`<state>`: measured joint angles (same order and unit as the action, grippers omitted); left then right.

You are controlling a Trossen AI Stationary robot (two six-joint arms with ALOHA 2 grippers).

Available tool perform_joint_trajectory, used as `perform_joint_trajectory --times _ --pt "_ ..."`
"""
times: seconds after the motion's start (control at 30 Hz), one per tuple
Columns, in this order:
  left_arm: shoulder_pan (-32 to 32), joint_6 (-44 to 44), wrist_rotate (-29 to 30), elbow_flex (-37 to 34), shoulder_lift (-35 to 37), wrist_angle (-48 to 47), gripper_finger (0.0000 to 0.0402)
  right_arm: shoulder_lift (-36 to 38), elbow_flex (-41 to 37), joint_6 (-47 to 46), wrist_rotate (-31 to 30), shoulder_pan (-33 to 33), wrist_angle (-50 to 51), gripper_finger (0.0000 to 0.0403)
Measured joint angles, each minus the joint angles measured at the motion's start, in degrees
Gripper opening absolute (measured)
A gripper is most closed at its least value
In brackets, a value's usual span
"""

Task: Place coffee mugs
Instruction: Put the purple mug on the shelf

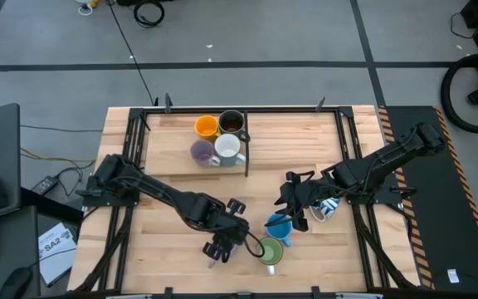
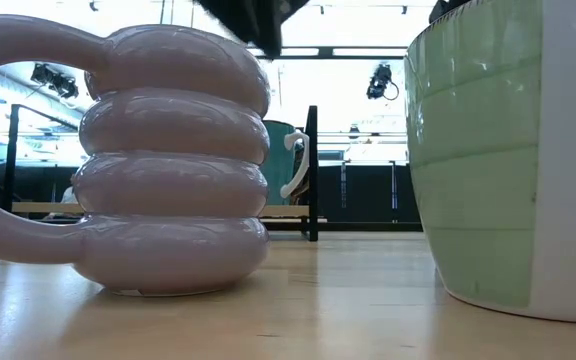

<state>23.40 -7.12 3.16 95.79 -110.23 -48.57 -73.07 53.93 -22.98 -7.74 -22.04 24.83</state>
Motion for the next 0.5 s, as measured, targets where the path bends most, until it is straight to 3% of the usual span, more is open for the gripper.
perform_joint_trajectory --times 0.5 --pt "-0.1 -0.1 0.3 0.0 -4.1 -1.9 0.0128 0.0 0.0 0.0 -0.1 0.0 -0.3 0.0140"
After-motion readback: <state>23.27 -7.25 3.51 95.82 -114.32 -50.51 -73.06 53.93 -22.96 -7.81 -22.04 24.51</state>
